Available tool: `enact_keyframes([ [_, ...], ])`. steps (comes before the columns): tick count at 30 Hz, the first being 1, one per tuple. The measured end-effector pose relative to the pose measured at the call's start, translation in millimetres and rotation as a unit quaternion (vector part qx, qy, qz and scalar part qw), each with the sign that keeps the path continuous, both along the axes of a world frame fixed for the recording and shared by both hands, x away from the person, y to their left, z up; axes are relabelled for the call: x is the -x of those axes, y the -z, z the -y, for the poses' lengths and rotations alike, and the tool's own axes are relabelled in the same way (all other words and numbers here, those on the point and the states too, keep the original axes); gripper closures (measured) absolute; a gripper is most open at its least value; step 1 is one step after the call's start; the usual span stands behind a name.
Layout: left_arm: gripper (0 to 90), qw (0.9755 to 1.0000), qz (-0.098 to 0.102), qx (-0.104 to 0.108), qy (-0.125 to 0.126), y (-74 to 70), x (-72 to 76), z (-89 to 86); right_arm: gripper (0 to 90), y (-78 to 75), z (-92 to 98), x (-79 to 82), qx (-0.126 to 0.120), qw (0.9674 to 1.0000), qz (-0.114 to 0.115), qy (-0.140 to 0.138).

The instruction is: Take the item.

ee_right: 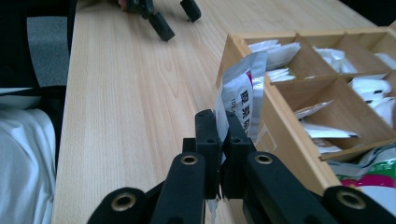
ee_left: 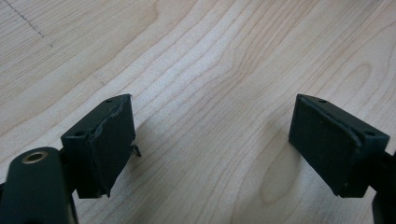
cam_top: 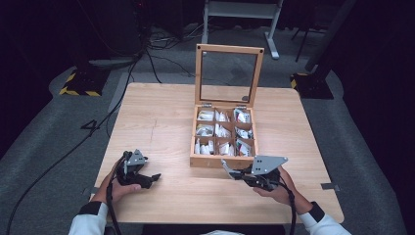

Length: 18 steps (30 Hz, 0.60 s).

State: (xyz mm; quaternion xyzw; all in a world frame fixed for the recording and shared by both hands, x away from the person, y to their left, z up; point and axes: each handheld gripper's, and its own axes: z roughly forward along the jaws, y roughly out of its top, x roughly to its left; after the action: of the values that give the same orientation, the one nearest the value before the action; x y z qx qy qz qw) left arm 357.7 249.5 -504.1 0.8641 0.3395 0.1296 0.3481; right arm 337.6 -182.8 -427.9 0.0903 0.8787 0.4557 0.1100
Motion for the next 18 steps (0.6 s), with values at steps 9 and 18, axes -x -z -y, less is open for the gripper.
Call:
enact_keyframes([
  [9,14.9,1.0000,0.000,-0.001,-0.002,-0.1,0.3,0.0,88.1,14.9,-7.3,-2.9,0.038,0.9992,-0.012,-0.006],
  [18,14.9,1.0000,0.000,0.000,-0.002,0.0,0.4,0.0,87.6,28.2,-14.1,-4.2,0.088,0.9957,-0.023,-0.019],
])
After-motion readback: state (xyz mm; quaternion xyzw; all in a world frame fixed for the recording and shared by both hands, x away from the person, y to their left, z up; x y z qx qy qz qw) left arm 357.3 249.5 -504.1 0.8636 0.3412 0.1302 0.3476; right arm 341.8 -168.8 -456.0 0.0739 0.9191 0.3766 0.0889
